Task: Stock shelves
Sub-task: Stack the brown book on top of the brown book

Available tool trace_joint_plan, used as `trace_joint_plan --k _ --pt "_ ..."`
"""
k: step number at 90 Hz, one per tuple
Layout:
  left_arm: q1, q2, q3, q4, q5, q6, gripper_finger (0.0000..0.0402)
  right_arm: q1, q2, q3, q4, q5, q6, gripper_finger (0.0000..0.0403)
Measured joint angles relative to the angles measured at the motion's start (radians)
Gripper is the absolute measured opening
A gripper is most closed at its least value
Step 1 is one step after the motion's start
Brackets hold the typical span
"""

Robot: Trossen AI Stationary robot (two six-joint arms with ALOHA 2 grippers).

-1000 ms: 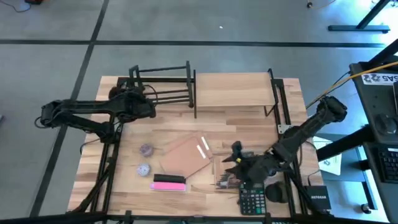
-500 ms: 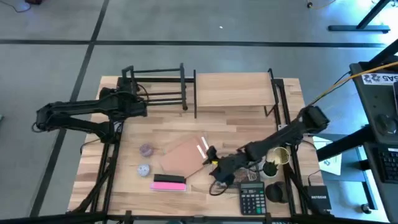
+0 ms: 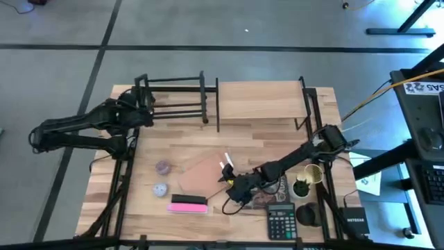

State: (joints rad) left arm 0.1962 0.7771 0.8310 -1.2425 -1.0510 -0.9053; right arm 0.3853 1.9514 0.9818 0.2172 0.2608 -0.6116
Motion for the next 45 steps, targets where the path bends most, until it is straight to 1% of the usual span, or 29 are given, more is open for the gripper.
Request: trace_joint_plan --k 6,14,22,30,37,45 --pt "-0.031 -0.005 0.025 0.028 0.003 0.026 0.0210 -0.016 0.012 0.002 0.020 -0.004 0.000 0.0269" --pt "-0.085 -0.005 0.058 0.087 0.003 0.071 0.0210 -0.029 0.024 0.003 0.042 -0.047 -0.001 0.0265" --pt "-0.142 -0.001 0.080 0.141 0.000 0.106 0.0210 -0.030 0.026 0.003 0.056 -0.042 -0.014 0.0264" --pt "-0.196 -0.001 0.083 0.194 -0.016 0.129 0.0210 -0.025 0.027 0.003 0.068 -0.011 -0.026 0.0264" --pt "-0.241 0.008 0.083 0.222 -0.050 0.132 0.0210 -0.016 0.027 0.005 0.071 0.019 -0.032 0.0264" --pt "-0.297 0.033 0.083 0.238 -0.096 0.132 0.0210 0.011 0.030 0.039 0.011 0.084 -0.039 0.0264"
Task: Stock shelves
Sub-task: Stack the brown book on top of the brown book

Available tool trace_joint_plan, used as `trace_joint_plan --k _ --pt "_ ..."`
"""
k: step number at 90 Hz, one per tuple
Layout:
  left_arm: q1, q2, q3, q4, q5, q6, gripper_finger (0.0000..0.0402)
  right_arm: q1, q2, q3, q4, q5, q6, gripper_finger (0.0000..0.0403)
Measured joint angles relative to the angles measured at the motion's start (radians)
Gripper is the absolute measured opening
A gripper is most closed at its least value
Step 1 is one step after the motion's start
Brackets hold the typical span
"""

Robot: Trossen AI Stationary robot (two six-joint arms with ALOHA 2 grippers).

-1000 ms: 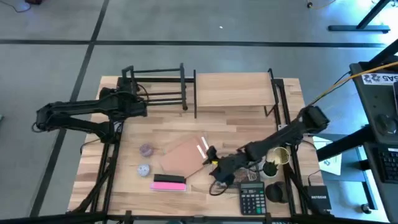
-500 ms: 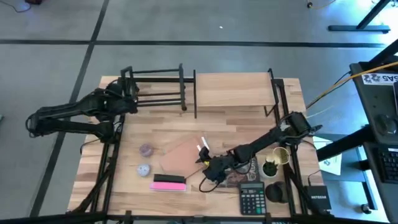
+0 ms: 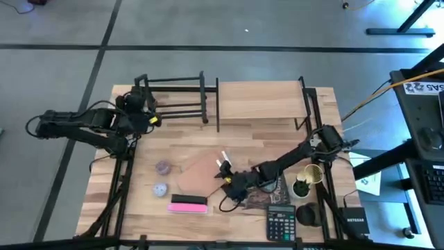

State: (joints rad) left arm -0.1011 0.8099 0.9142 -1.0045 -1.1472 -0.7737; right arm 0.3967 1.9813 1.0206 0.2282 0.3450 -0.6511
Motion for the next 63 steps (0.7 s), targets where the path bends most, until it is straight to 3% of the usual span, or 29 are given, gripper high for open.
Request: trace_joint_plan --k 20,37,52,63 --pt "-0.087 0.098 0.000 0.000 -0.157 0.043 0.0196 0.051 0.005 0.098 -0.201 0.124 0.013 0.0264" --pt "-0.126 0.187 0.032 0.024 -0.216 0.082 0.0166 0.047 0.005 0.103 -0.221 0.102 0.068 0.0264" --pt "-0.229 0.310 0.071 0.238 -0.098 0.237 0.0141 0.048 0.004 0.103 -0.219 0.090 0.068 0.0264" --pt "-0.284 0.443 0.071 0.350 0.123 0.135 0.0127 0.046 0.004 0.104 -0.217 0.089 0.067 0.0264"
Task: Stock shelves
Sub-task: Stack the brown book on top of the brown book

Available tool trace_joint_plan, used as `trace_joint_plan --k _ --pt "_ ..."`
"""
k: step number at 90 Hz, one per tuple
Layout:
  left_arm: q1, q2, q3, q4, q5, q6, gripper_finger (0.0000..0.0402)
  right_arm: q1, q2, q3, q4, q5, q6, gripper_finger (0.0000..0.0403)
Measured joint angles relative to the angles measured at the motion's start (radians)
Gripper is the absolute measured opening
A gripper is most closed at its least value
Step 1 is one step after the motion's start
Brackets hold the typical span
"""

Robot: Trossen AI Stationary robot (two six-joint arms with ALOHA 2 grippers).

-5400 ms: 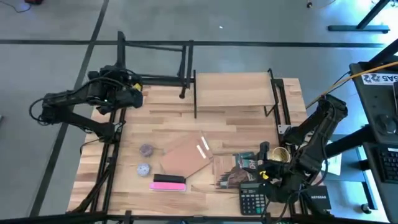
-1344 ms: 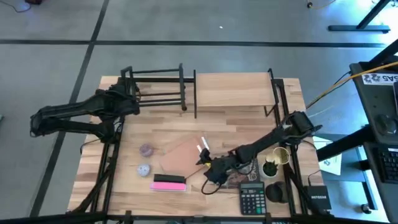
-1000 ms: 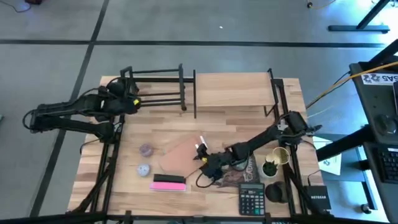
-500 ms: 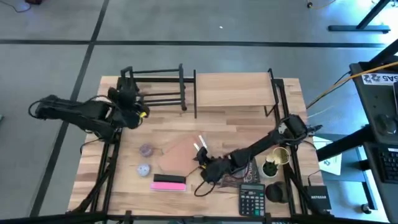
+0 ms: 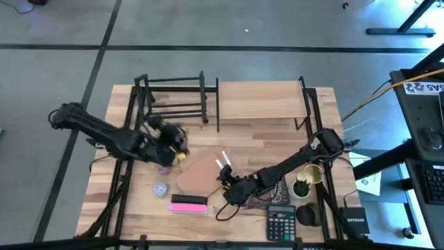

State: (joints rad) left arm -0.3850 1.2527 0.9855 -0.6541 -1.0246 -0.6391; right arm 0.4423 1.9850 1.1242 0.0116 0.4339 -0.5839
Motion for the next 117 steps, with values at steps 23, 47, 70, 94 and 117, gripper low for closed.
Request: trace_joint_plan --k 23,47,70,94,117 --pt "-0.027 0.334 -0.046 -0.035 0.353 -0.581 0.0109 -0.039 0.008 0.001 0.026 -0.038 -0.005 0.0264" --pt "-0.033 0.560 -0.042 0.093 0.349 -0.690 0.0093 -0.057 0.058 0.004 0.120 -0.134 -0.081 0.0264" --pt "-0.026 0.564 -0.044 0.127 0.336 -0.690 0.0081 -0.057 0.065 0.003 0.179 -0.041 -0.077 0.0259" --pt "-0.031 0.564 -0.044 0.123 0.354 -0.690 0.0077 -0.077 0.066 0.002 0.175 0.113 -0.007 0.0181" --pt "-0.033 0.552 -0.044 0.069 0.302 -0.690 0.0077 -0.077 0.064 0.003 0.153 0.116 0.010 0.0036"
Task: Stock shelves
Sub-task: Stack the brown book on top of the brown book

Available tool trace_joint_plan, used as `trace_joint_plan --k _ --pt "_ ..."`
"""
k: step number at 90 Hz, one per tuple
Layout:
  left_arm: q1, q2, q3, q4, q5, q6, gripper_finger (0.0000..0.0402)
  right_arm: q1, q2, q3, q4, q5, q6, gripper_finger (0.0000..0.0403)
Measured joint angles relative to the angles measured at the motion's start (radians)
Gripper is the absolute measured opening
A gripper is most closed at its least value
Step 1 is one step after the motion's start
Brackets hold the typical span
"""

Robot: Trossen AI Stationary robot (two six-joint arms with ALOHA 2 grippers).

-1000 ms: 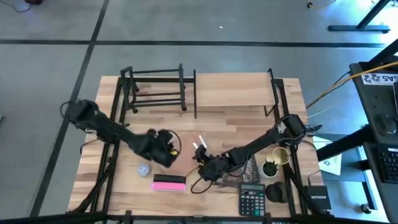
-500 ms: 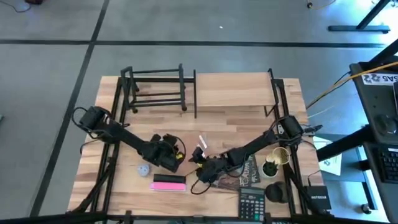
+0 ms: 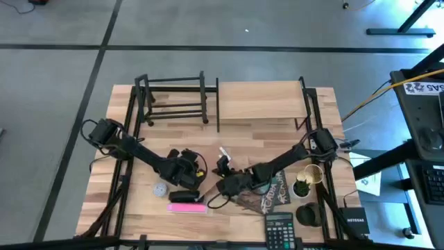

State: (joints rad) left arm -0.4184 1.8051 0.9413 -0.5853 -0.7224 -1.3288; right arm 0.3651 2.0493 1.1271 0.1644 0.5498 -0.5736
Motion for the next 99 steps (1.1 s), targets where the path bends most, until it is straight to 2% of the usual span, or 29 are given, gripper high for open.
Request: trace_joint_plan --k 7,21,39,57,79,88,99 --pt "0.000 -0.016 -0.005 -0.069 -0.016 -0.001 0.0077 0.000 -0.001 0.000 -0.009 0.026 -0.006 0.0010" --pt "0.001 -0.093 0.015 -0.265 -0.125 -0.031 0.0077 -0.014 -0.033 -0.002 -0.091 0.053 -0.002 0.0013" --pt "-0.007 -0.225 0.050 -0.457 -0.265 -0.066 0.0077 -0.049 -0.160 -0.004 -0.260 0.034 0.058 0.0007" --pt "-0.026 -0.322 0.052 -0.440 -0.331 -0.025 0.0077 -0.060 -0.282 -0.004 -0.384 0.015 0.107 0.0007" --pt "-0.078 -0.318 0.051 -0.377 -0.332 -0.020 0.0077 -0.059 -0.428 0.005 -0.553 -0.013 0.201 0.0007" --pt "-0.104 -0.318 0.047 -0.332 -0.334 0.010 0.0077 -0.059 -0.501 0.047 -0.691 -0.099 0.321 0.0007" --pt "-0.128 -0.318 0.047 -0.288 -0.346 0.029 0.0077 -0.059 -0.582 0.097 -0.850 -0.280 0.519 0.0007"
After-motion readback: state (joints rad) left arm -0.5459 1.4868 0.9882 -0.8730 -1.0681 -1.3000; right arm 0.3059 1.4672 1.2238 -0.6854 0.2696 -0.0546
